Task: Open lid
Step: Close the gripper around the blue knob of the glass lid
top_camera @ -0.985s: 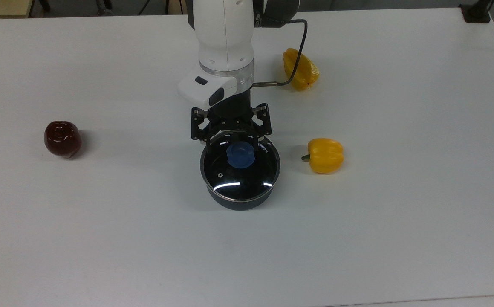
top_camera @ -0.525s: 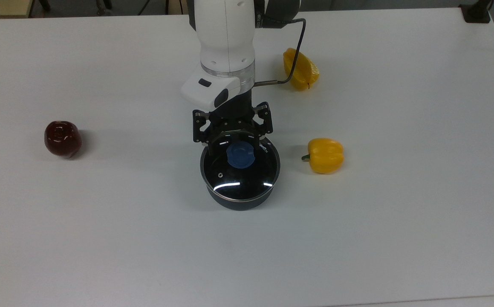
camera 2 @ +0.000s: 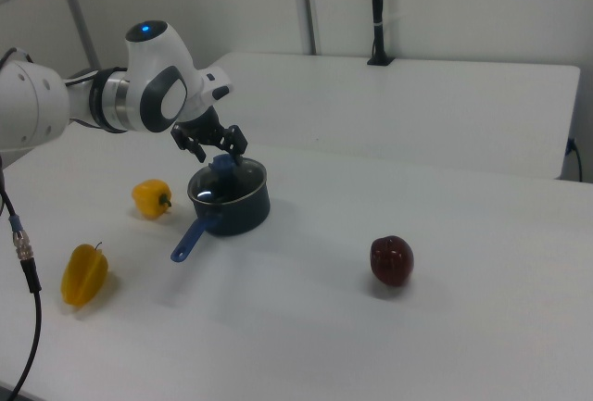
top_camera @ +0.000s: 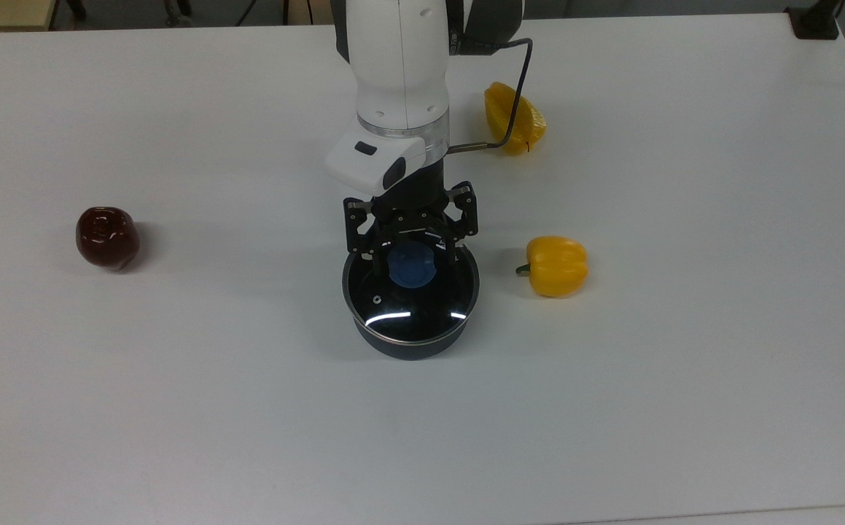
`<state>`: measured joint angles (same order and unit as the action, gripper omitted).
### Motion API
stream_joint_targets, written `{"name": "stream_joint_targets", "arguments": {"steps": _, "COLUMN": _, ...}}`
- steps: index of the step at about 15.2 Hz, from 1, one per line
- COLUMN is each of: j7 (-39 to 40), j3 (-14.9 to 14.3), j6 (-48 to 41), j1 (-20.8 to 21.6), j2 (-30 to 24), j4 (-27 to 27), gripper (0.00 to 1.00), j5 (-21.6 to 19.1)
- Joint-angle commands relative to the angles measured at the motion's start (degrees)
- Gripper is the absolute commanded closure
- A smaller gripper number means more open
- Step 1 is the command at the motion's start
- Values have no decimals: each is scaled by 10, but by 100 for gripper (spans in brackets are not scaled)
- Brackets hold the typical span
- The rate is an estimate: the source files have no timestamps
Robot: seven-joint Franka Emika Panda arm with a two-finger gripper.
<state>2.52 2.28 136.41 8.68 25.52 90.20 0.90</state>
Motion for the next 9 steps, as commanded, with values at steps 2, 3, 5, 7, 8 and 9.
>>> {"name": "stream_joint_targets", "arguments": {"steps": 2, "j7": 17, "j3": 0, "j6": 13, "j1": 0, "j2": 1, "j4": 1, "gripper": 28, "j5": -11}}
{"name": "stream_joint_targets", "arguments": {"steps": 3, "j7": 17, "j3": 0, "j6": 13, "j1": -1, "j2": 1, "j4": 1, "gripper": 26, "j5": -11}}
{"name": "stream_joint_targets", "arguments": {"steps": 5, "j7": 16, "j3": 0, "j6": 12, "j1": -2, "j2": 1, "j4": 1, "gripper": 25, "j5": -11}}
{"name": "stream_joint_targets", "arguments": {"steps": 7, "j7": 16, "j3": 0, "j6": 9, "j1": 0, "j2": 0, "j4": 2, "gripper": 25, "j5": -10}}
{"name": "stream_joint_targets", "arguments": {"steps": 8, "j7": 17, "j3": 0, "j6": 8, "j1": 1, "j2": 0, "j4": 2, "gripper": 29, "j5": -10}}
{"name": "stream_joint_targets", "arguments": {"steps": 9, "j7": 16, "j3": 0, "j6": 7, "j1": 1, "j2": -1, "j4": 2, "gripper": 32, "j5": -9}}
